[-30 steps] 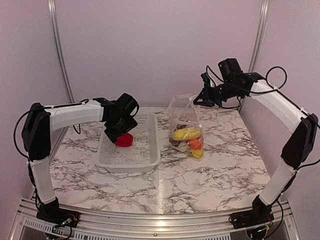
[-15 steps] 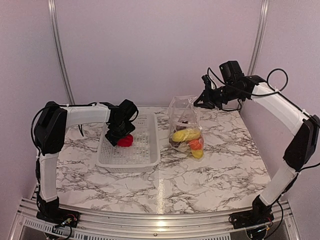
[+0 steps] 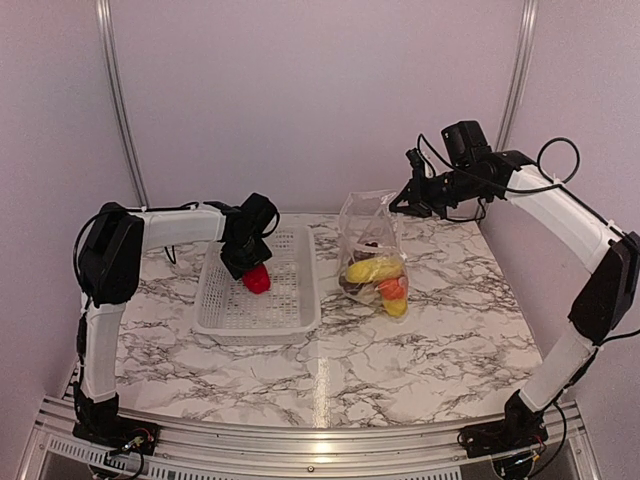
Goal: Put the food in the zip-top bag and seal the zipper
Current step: Pick up the fake vegetable from the bin, then place the fake vegetable in the zipper food storage bag.
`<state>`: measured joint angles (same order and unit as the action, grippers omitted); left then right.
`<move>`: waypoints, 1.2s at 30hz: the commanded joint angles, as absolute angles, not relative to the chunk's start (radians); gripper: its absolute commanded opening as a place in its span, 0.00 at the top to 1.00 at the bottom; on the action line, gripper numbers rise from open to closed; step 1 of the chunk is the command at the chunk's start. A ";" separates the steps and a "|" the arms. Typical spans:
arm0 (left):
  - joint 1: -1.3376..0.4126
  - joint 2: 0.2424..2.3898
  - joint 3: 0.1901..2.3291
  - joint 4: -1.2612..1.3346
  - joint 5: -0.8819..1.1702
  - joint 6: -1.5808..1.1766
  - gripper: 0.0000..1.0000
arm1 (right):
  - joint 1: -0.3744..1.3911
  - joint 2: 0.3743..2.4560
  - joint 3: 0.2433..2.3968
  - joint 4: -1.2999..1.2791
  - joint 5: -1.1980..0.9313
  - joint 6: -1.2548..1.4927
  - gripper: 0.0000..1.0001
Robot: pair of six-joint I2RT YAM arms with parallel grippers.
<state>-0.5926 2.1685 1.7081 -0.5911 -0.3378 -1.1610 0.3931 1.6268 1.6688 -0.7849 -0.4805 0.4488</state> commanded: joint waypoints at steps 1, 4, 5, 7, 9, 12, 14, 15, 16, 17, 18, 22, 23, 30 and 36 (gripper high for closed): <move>-0.600 2.160 1.729 -0.571 -0.298 -1.092 0.40 | 0.385 1.605 1.676 -0.763 -0.470 0.459 1.00; -0.615 2.122 1.733 -0.568 -0.293 -1.044 0.44 | 0.384 1.605 1.667 -0.758 -0.472 0.461 1.00; -0.620 2.106 1.734 -0.568 -0.294 -1.031 0.44 | 0.384 1.605 1.665 -0.758 -0.472 0.460 1.00; -0.630 2.064 1.726 -0.550 -0.290 -0.999 0.45 | 0.385 1.604 1.661 -0.757 -0.470 0.460 1.00; -0.644 2.017 1.710 -0.512 -0.282 -0.962 0.47 | 0.385 1.604 1.658 -0.760 -0.466 0.461 1.00; -0.664 1.941 1.672 -0.374 -0.227 -0.870 0.49 | 0.387 1.604 1.658 -0.766 -0.467 0.465 1.00; -0.690 1.880 1.626 -0.225 -0.174 -0.795 0.50 | 0.388 1.603 1.658 -0.772 -0.467 0.468 1.00; -0.707 1.837 1.604 -0.149 -0.157 -0.761 0.51 | 0.389 1.602 1.661 -0.776 -0.466 0.468 1.00; -0.723 1.811 1.587 -0.088 -0.152 -0.727 0.52 | 0.390 1.603 1.663 -0.780 -0.466 0.468 1.00; -0.742 1.789 1.582 -0.044 -0.150 -0.691 0.53 | 0.390 1.603 1.667 -0.785 -0.465 0.469 1.00; -0.757 1.773 1.586 -0.015 -0.150 -0.658 0.53 | 0.391 1.603 1.673 -0.789 -0.463 0.470 1.00; -0.807 1.752 1.634 0.094 -0.117 -0.576 0.54 | 0.396 1.616 1.714 -0.818 -0.463 0.466 1.00; -0.818 1.753 1.647 0.124 -0.091 -0.565 0.54 | 0.398 1.623 1.726 -0.826 -0.462 0.465 1.00; -0.872 1.846 1.765 0.205 0.040 -0.503 0.57 | 0.412 1.639 1.788 -0.842 -0.486 0.494 1.00; -0.917 1.918 1.840 0.192 0.050 -0.435 0.62 | 0.414 1.648 1.837 -0.852 -0.508 0.522 1.00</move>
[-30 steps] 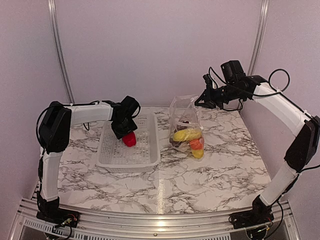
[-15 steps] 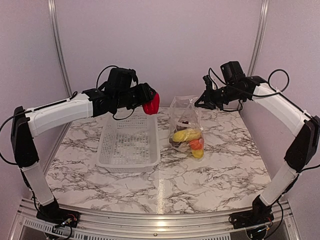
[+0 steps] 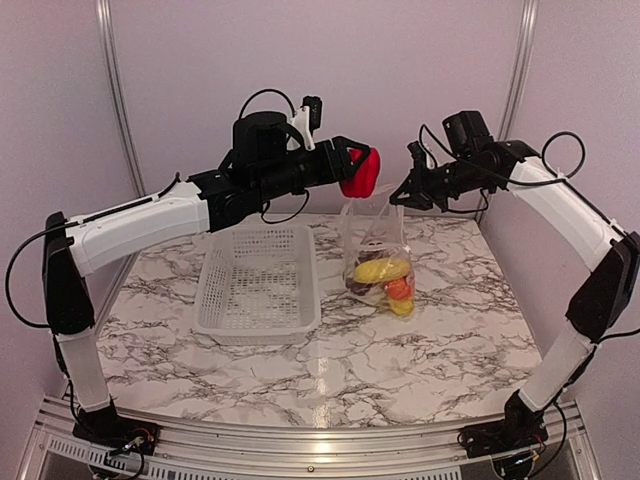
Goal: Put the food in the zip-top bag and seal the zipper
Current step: Place the fake vegetable in the zipper food storage bag.
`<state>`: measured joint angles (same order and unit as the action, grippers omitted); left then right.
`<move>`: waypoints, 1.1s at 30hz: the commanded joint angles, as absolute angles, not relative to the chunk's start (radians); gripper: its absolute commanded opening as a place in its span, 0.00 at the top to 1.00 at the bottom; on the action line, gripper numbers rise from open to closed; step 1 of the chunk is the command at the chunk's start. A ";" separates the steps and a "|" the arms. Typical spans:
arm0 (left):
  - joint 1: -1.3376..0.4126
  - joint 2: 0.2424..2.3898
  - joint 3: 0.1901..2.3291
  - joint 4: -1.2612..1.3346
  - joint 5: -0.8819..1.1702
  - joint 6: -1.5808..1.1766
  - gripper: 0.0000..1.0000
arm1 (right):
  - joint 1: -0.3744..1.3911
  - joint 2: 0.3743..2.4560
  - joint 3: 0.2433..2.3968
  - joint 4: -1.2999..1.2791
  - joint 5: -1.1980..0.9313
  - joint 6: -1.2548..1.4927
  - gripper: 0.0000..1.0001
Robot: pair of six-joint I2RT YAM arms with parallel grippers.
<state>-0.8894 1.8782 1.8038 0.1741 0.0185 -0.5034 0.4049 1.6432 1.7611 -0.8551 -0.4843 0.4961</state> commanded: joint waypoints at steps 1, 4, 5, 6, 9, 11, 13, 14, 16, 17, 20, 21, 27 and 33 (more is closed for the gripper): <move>-0.922 1.926 1.843 0.186 0.041 -0.423 0.63 | 0.414 1.647 1.839 -0.854 -0.512 0.525 1.00; -0.939 1.946 1.842 0.161 0.015 -0.398 0.65 | 0.414 1.642 1.848 -0.857 -0.514 0.533 1.00; -0.945 1.953 1.843 0.146 0.007 -0.391 0.65 | 0.414 1.641 1.849 -0.856 -0.514 0.537 1.00; -0.952 1.959 1.846 0.127 -0.021 -0.385 0.67 | 0.413 1.639 1.849 -0.856 -0.516 0.537 1.00; -0.970 1.965 1.830 0.093 -0.073 -0.365 0.69 | 0.414 1.636 1.845 -0.857 -0.514 0.537 1.00; -0.983 1.967 1.818 0.081 -0.096 -0.347 0.70 | 0.414 1.634 1.841 -0.857 -0.517 0.537 1.00; -0.992 1.974 1.816 0.061 -0.127 -0.339 0.70 | 0.414 1.629 1.838 -0.857 -0.520 0.538 1.00; -0.996 1.978 1.818 0.051 -0.146 -0.340 0.70 | 0.414 1.628 1.838 -0.857 -0.520 0.537 1.00; -1.001 1.992 1.828 0.024 -0.185 -0.341 0.70 | 0.414 1.626 1.839 -0.858 -0.522 0.538 1.00; -1.004 2.004 1.841 0.006 -0.210 -0.346 0.70 | 0.414 1.626 1.838 -0.856 -0.523 0.539 1.00; -1.005 2.037 1.873 -0.058 -0.287 -0.395 0.69 | 0.414 1.622 1.837 -0.852 -0.529 0.541 1.00; -1.005 2.046 1.881 -0.067 -0.305 -0.404 0.69 | 0.414 1.620 1.837 -0.851 -0.529 0.540 1.00; -1.005 2.088 1.925 -0.090 -0.330 -0.437 0.68 | 0.414 1.615 1.831 -0.847 -0.536 0.542 1.00; -1.005 2.107 1.944 -0.087 -0.334 -0.449 0.60 | 0.414 1.612 1.821 -0.822 -0.552 0.560 1.00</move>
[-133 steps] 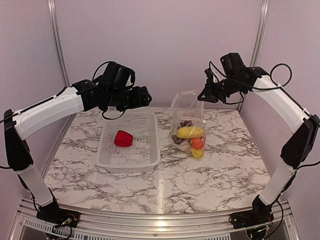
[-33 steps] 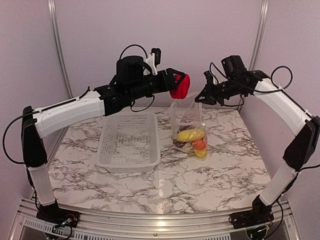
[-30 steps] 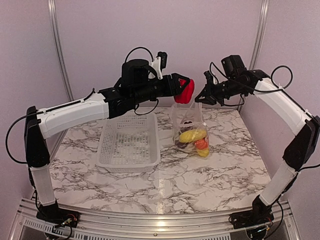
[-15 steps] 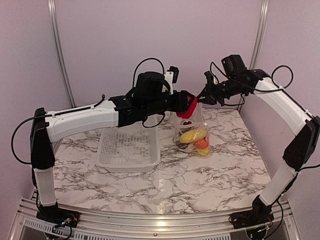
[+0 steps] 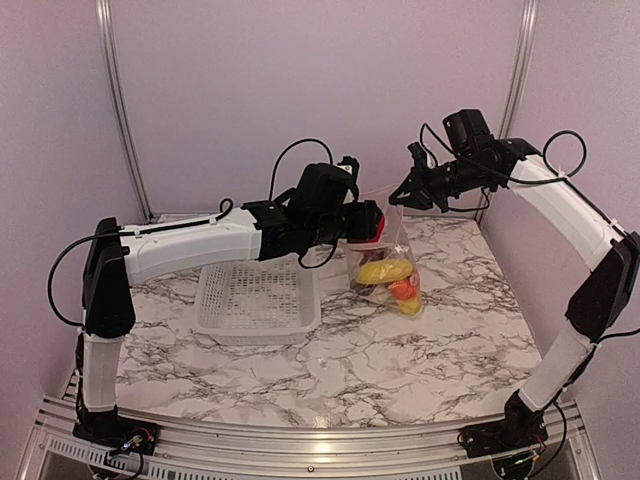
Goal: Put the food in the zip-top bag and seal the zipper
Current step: Place the fake vegetable in the zipper food storage bag, then adjust the zipper food storage bag at the center of the board.
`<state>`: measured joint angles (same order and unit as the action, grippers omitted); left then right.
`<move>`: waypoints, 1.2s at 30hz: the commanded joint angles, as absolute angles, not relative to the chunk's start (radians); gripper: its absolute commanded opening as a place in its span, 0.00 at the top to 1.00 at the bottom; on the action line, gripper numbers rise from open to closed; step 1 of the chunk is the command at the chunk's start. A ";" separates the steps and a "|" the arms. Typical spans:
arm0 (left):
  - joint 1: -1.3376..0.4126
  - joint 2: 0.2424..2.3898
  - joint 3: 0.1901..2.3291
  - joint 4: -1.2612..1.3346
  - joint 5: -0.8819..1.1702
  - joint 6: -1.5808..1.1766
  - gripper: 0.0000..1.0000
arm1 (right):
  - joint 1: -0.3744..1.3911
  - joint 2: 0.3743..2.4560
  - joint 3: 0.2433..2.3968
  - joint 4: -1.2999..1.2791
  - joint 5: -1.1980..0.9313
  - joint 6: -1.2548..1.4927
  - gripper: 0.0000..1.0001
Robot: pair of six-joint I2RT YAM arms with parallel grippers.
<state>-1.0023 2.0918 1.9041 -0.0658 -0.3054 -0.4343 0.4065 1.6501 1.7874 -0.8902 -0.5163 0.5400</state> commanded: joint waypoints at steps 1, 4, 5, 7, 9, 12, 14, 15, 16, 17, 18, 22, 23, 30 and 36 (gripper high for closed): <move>-1.005 2.107 1.947 -0.088 -0.335 -0.449 0.58 | 0.414 1.611 1.820 -0.820 -0.552 0.561 1.00; -1.005 2.112 1.953 -0.089 -0.331 -0.449 0.55 | 0.414 1.612 1.818 -0.816 -0.554 0.563 1.00; -1.006 2.110 1.953 -0.085 -0.329 -0.450 0.50 | 0.414 1.612 1.818 -0.816 -0.555 0.563 1.00; -1.005 2.100 1.955 -0.070 -0.315 -0.436 0.36 | 0.414 1.611 1.818 -0.816 -0.555 0.564 1.00; -1.005 2.089 1.981 -0.068 -0.315 -0.405 0.25 | 0.413 1.609 1.815 -0.817 -0.548 0.563 1.00; -1.005 2.092 2.100 -0.149 -0.357 -0.347 0.12 | 0.408 1.598 1.792 -0.800 -0.537 0.565 1.00; -1.003 2.075 2.143 -0.163 -0.366 -0.321 0.03 | 0.403 1.595 1.777 -0.790 -0.542 0.566 1.00; -1.003 2.061 2.146 -0.156 -0.363 -0.311 0.01 | 0.402 1.597 1.773 -0.788 -0.546 0.567 1.00; -1.003 2.048 2.149 -0.155 -0.361 -0.303 0.01 | 0.402 1.598 1.772 -0.787 -0.550 0.566 1.00; -1.002 2.034 2.149 -0.159 -0.362 -0.293 0.01 | 0.402 1.599 1.773 -0.787 -0.554 0.565 1.00; -1.001 2.022 2.148 -0.170 -0.361 -0.287 0.01 | 0.400 1.602 1.775 -0.788 -0.558 0.562 1.00; -0.989 1.966 2.081 -0.241 -0.305 -0.285 0.01 | 0.402 1.620 1.802 -0.826 -0.577 0.528 1.00; -0.985 1.950 2.052 -0.260 -0.286 -0.281 0.02 | 0.403 1.622 1.805 -0.837 -0.582 0.516 1.00; -0.982 1.889 1.938 -0.418 -0.195 -0.262 0.17 | 0.412 1.592 1.762 -0.883 -0.582 0.426 1.00; -0.982 1.897 1.890 -0.474 -0.217 -0.313 0.26 | 0.427 1.551 1.704 -0.839 -0.611 0.429 1.00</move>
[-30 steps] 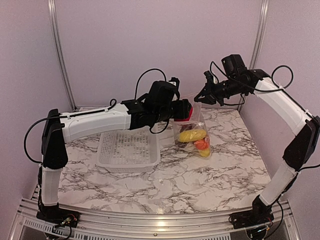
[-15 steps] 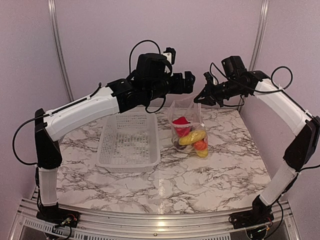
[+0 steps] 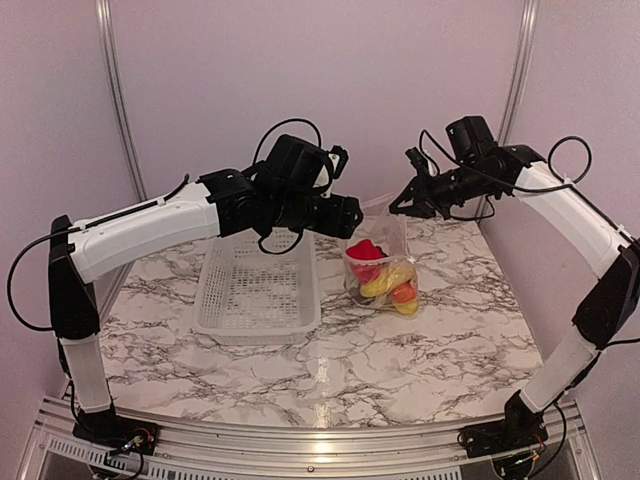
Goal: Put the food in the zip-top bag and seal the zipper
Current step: Adjust the zipper food storage bag at the center of the board.
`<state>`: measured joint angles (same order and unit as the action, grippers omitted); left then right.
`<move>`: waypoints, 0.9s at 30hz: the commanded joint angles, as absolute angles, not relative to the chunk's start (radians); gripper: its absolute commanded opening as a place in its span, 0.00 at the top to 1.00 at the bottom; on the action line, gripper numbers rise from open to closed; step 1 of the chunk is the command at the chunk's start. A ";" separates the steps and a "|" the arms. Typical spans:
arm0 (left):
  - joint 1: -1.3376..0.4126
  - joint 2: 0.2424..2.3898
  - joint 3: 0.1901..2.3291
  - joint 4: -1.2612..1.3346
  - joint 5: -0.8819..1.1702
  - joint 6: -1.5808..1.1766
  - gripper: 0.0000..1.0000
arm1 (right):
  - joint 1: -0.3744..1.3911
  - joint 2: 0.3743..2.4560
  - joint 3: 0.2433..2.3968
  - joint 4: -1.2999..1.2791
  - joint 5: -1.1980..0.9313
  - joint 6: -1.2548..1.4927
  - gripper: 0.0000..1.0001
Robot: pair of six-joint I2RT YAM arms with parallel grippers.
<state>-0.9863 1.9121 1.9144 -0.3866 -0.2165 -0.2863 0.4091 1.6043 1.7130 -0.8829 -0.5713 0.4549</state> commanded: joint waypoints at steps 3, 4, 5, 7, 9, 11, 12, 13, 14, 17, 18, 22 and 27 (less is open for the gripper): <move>-0.979 1.921 1.907 -0.492 -0.248 -0.349 0.31 | 0.440 1.564 1.715 -0.857 -0.615 0.420 1.00; -0.977 1.929 1.912 -0.493 -0.249 -0.364 0.35 | 0.445 1.567 1.718 -0.860 -0.615 0.419 1.00; -0.975 1.937 1.919 -0.495 -0.248 -0.379 0.39 | 0.447 1.570 1.725 -0.864 -0.615 0.415 1.00; -0.969 1.960 1.945 -0.503 -0.239 -0.417 0.45 | 0.451 1.577 1.738 -0.880 -0.614 0.409 1.00; -0.962 1.983 1.965 -0.503 -0.205 -0.438 0.48 | 0.454 1.584 1.750 -0.893 -0.612 0.401 1.00; -0.957 2.010 1.983 -0.503 -0.165 -0.455 0.52 | 0.455 1.587 1.760 -0.905 -0.612 0.394 1.00; -0.955 2.021 1.994 -0.506 -0.148 -0.464 0.54 | 0.456 1.589 1.766 -0.911 -0.611 0.388 1.00; -0.954 2.030 2.003 -0.511 -0.136 -0.471 0.55 | 0.455 1.589 1.772 -0.916 -0.609 0.384 1.00; -0.954 2.037 2.009 -0.516 -0.127 -0.477 0.56 | 0.455 1.589 1.777 -0.922 -0.604 0.379 1.00; -0.953 2.045 2.017 -0.531 -0.115 -0.490 0.62 | 0.456 1.596 1.793 -0.940 -0.600 0.368 1.00; -0.953 2.044 2.018 -0.535 -0.111 -0.492 0.67 | 0.456 1.598 1.796 -0.945 -0.600 0.366 1.00; -0.953 2.042 2.081 -0.559 -0.069 -0.516 0.95 | 0.455 1.611 1.839 -0.966 -0.597 0.367 1.00; -0.960 1.959 2.124 -0.451 -0.019 -0.644 1.00 | 0.459 1.670 2.067 -1.083 -0.533 0.368 1.00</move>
